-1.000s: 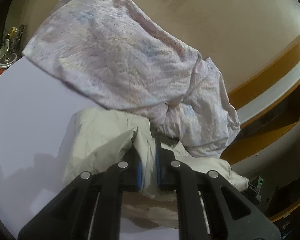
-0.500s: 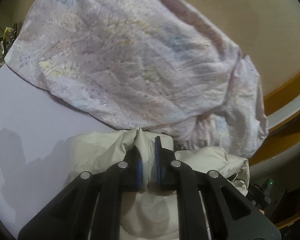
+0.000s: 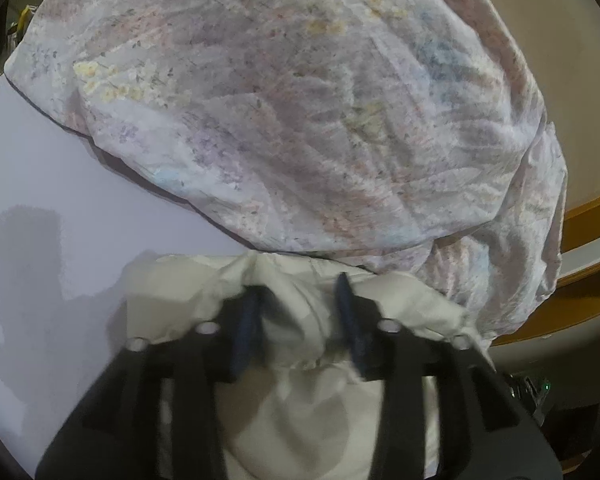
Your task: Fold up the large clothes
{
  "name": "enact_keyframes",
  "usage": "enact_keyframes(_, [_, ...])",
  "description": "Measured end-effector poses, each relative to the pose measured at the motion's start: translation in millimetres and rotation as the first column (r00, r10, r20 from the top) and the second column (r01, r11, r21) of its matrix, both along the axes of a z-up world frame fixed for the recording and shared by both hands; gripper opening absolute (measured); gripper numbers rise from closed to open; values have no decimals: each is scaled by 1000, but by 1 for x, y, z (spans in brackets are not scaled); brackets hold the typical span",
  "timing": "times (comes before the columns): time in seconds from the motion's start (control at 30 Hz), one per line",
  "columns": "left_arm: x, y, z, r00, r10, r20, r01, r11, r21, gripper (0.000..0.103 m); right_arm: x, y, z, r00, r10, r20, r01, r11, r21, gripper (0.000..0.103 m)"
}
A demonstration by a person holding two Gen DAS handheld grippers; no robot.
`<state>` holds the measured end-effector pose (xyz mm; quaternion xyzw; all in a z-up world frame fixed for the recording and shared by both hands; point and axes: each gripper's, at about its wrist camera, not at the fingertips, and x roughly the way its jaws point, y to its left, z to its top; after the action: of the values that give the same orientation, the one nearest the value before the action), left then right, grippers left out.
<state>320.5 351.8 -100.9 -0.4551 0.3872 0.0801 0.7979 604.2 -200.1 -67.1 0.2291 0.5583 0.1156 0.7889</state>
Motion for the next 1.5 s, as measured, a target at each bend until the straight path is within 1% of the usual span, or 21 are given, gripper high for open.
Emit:
enact_keyframes(0.03, [-1,0,4,1000,3,7,-3,1000,1,63,-4,3,5,1000,28,15,-28,1000,11,70])
enact_keyframes(0.1, [-2,-3,15,1000,3,22,-4,999,36,76,-9,15,6,995,99,-3,-99,995,30,70])
enact_keyframes(0.17, [-1,-10,25,1000,-21,19,19,996,89,78,-16,32,2,983,179,-34,-178,983,43,69])
enact_keyframes(0.3, [-7,-19,33,998,-63,12,61,991,118,78,-37,82,-13,935,343,-93,-340,939,47,61])
enact_keyframes(0.37, [-12,-24,34,997,-77,11,75,990,122,78,-51,109,-20,899,423,-117,-424,906,17,59])
enact_keyframes(0.43, [-15,-30,34,995,-96,1,95,985,143,78,-60,135,-29,870,471,-146,-484,872,-73,58])
enact_keyframes(0.5, [-17,-37,35,993,-116,-10,116,977,177,78,-64,152,-43,859,480,-176,-505,850,-151,42])
enact_keyframes(0.53, [-17,-40,36,992,-124,-13,124,974,191,78,-65,152,-48,863,472,-180,-499,850,-167,36])
enact_keyframes(0.6, [-19,-45,37,990,-137,-13,137,968,211,78,-62,155,-54,877,449,-174,-476,862,-176,12])
enact_keyframes(0.63, [-20,-47,38,990,-142,-11,141,966,218,78,-59,155,-55,888,431,-162,-456,872,-177,7])
enact_keyframes(0.73, [-20,-52,40,988,-155,-9,153,959,237,78,-46,161,-44,911,398,-110,-412,890,-196,3])
enact_keyframes(0.87, [-17,-60,41,986,-166,-8,163,955,247,78,-27,169,-28,936,350,-46,-352,911,-215,2])
enact_keyframes(0.97, [-14,-68,42,984,-178,-7,173,948,268,78,-17,168,-27,956,292,-29,-290,930,-226,1])
enact_keyframes(1.03, [-12,-75,43,982,-187,-10,182,937,298,78,-20,172,-36,950,307,-49,-309,917,-251,2])
enact_keyframes(1.1, [-10,-82,43,979,-201,-17,196,927,319,78,-29,171,-44,933,350,-78,-359,902,-240,3])
enact_keyframes(1.17, [-10,-87,42,978,-207,-26,203,916,346,78,-35,162,-42,926,369,-77,-377,901,-213,10])
enact_keyframes(1.2, [-9,-90,42,977,-209,-31,206,907,367,79,-38,155,-39,924,375,-70,-382,905,-188,21])
enact_keyframes(1.27, [-9,-94,41,978,-208,-32,204,900,386,81,-46,139,-29,929,369,-26,-368,916,-160,35])
enact_keyframes(1.3, [-9,-96,40,979,-203,-31,199,897,394,82,-51,127,-22,932,362,17,-355,923,-150,38])
enact_keyframes(1.4, [-9,-101,38,982,-185,-20,176,891,418,82,-61,95,-14,940,332,79,-317,936,-156,38])
enact_keyframes(1.5, [-3,-107,33,985,-170,-29,164,872,460,83,-68,71,-20,944,322,69,-299,926,-231,38])
